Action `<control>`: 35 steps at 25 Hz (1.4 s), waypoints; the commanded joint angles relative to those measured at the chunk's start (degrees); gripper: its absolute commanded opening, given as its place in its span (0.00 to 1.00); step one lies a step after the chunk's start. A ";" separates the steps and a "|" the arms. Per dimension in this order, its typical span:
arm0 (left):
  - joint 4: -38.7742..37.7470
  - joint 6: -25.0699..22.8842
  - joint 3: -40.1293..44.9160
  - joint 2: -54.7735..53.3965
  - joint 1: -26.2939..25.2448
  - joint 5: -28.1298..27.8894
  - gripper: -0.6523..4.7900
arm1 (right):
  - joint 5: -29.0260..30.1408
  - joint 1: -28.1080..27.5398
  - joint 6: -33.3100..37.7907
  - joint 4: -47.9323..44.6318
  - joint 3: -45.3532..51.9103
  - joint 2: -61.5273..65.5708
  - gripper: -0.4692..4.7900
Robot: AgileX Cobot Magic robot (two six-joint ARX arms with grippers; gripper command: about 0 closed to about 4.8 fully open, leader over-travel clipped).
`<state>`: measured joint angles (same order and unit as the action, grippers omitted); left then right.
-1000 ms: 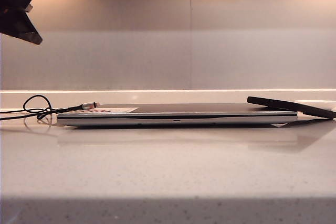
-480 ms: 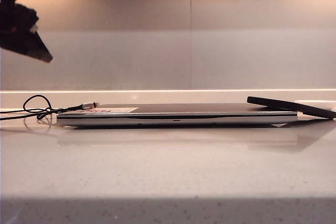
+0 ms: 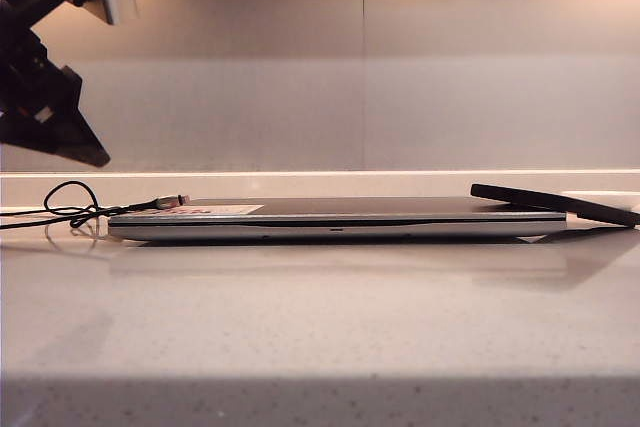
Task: Pick up the charging cable and the phone, plug the charging cable into the charging port on the phone, and finally place them back on the table.
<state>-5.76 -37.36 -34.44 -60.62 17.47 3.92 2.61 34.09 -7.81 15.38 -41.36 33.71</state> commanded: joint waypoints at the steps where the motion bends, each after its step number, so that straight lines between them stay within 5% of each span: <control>1: 0.24 -2.03 -0.09 -1.38 0.00 0.22 0.59 | 0.07 0.00 -0.13 -1.01 -0.33 -0.04 0.08; 35: 8.59 -3.08 -0.11 -13.16 0.72 0.33 0.59 | 0.04 -0.07 -0.13 -1.05 -0.33 -0.04 0.08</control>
<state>1.19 -40.47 -34.44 -73.63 17.78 3.95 2.61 34.04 -7.81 15.38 -41.36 33.71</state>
